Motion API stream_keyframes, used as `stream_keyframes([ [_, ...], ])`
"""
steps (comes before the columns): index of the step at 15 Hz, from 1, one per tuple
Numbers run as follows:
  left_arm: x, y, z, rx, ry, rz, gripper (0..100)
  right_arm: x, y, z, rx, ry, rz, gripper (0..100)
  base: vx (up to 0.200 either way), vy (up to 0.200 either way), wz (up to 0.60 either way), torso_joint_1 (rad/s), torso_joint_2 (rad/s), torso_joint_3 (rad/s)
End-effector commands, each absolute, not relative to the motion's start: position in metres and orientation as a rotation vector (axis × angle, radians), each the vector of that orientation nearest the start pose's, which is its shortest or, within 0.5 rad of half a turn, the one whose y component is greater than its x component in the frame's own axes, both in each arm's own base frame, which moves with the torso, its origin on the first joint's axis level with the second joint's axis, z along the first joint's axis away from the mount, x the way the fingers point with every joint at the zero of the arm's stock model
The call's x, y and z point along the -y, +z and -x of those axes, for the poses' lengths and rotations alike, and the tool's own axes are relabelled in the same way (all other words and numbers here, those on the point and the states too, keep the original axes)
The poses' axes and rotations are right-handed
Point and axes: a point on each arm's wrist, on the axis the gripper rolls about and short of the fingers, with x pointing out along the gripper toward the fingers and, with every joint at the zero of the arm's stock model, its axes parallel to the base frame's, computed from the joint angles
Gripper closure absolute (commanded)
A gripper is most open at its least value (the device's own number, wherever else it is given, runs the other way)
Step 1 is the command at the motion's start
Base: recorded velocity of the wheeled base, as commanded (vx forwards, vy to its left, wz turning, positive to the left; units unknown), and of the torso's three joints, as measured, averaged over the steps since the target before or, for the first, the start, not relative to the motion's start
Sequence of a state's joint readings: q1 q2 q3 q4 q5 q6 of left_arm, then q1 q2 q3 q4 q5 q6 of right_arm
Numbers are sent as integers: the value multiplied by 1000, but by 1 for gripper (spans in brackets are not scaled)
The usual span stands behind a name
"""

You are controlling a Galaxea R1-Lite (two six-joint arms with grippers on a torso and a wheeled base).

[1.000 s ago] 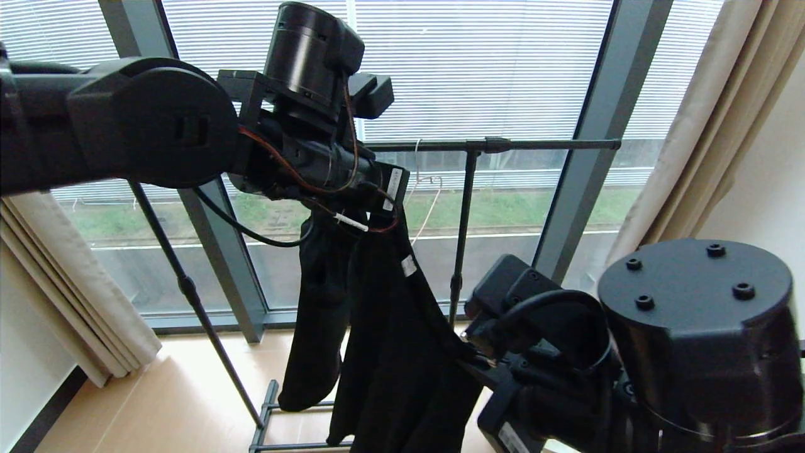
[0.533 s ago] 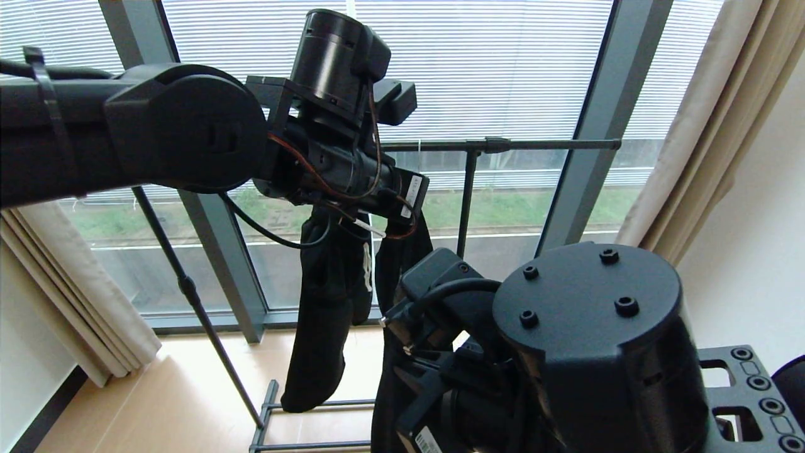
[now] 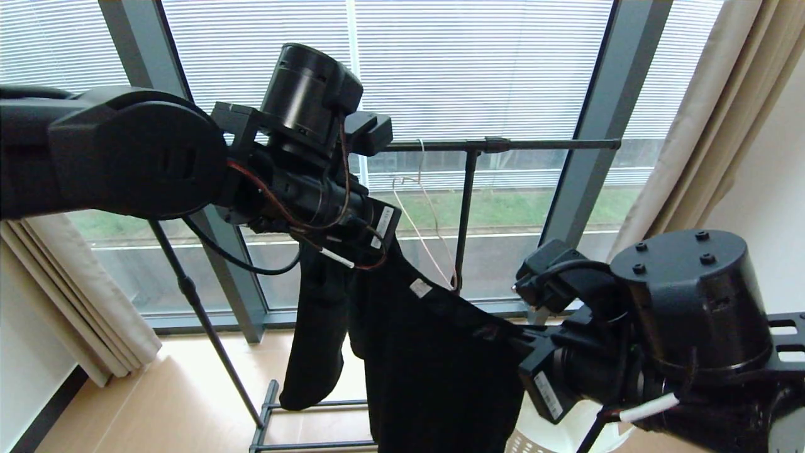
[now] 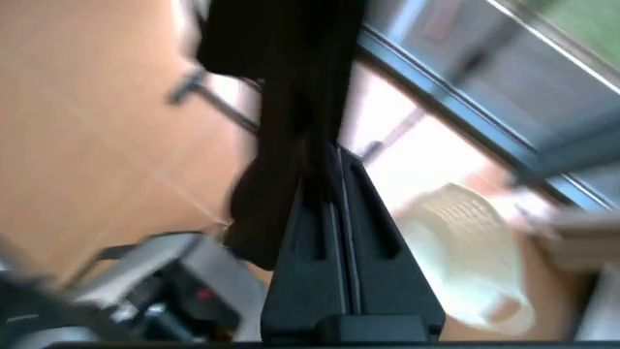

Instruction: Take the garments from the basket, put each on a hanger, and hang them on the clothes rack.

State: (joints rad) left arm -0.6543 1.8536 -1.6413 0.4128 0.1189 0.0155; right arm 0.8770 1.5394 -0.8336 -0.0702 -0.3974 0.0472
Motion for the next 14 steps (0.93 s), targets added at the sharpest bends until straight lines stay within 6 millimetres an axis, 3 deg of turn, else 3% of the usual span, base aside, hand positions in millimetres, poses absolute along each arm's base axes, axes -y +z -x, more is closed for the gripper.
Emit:
stream_keyframes([
  [1,190,275,-259,-575,-508,-247,100,-164,190,-211,-500,295,319,100,0,0,0,0,0,0],
  [4,174,267,-237,-616,-508,-266,100,-173,199,-260,-448,220,272,100,0,0,0,0,0,0],
  [7,170,247,-208,-684,-550,-305,100,-205,209,-306,-382,215,238,100,0,0,0,0,0,0],
  [9,181,238,-194,-715,-600,-321,100,-235,213,-315,-341,256,229,100,0,0,0,0,0,0],
  [10,183,237,-191,-719,-611,-319,100,-240,213,-316,-336,263,228,100,0,0,0,0,0,0],
  [12,210,230,-176,-759,-672,-278,100,-270,211,-319,-308,315,223,100,0,0,0,0,0,0],
  [14,219,229,-173,-767,-689,-269,100,-278,209,-319,-303,329,222,100,0,0,0,0,0,0],
])
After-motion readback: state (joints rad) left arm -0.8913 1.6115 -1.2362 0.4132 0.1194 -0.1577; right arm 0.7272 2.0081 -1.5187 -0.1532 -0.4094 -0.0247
